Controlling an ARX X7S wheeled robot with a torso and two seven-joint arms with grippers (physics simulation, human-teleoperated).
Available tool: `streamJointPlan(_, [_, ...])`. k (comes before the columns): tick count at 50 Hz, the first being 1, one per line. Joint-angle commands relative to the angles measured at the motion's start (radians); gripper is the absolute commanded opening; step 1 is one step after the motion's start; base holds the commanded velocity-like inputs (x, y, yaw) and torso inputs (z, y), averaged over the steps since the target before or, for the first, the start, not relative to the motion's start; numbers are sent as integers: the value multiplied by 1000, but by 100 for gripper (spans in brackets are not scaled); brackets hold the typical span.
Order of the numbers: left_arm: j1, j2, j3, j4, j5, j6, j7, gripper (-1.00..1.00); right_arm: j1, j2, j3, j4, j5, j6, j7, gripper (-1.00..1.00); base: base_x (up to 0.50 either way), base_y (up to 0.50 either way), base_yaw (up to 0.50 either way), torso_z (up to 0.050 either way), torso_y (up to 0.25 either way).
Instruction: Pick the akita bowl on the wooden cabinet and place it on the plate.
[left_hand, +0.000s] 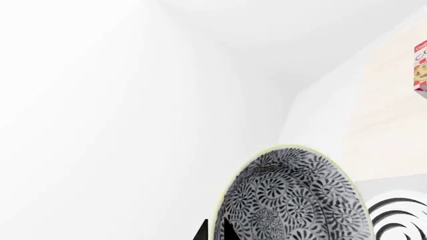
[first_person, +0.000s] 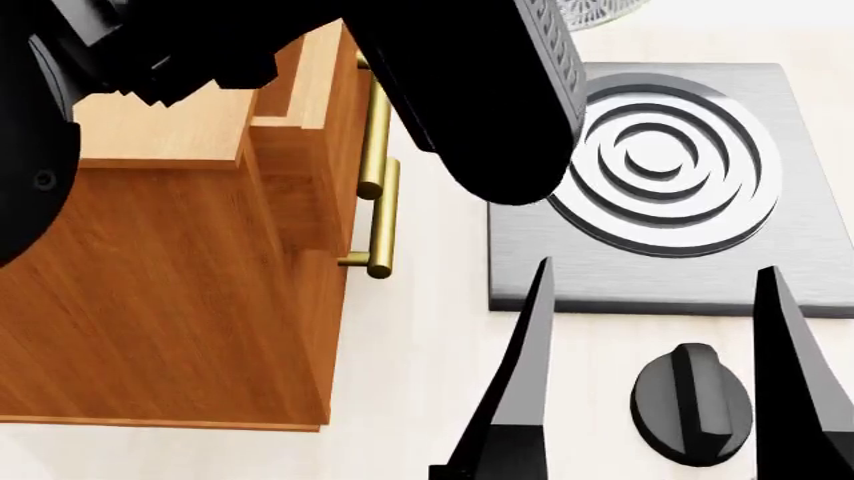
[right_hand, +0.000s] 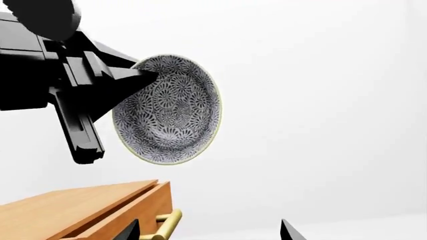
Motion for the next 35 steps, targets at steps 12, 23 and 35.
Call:
streamJointPlan(12, [42, -10, 6, 29, 24, -3, -27, -100, 4, 8, -8, -6, -3, 1, 9, 100, 0, 0, 0, 0, 1])
streamJointPlan(23, [51, -25, 13, 87, 6, -24, -37, -100, 4, 10, -9, 1, -1, -4, 11, 100, 0, 0, 0, 0, 1])
streamJointPlan(35, [47, -47, 6, 112, -5, -36, -40, -100, 9, 10, 9, 18, 28, -11, 19, 100, 0, 0, 0, 1, 0])
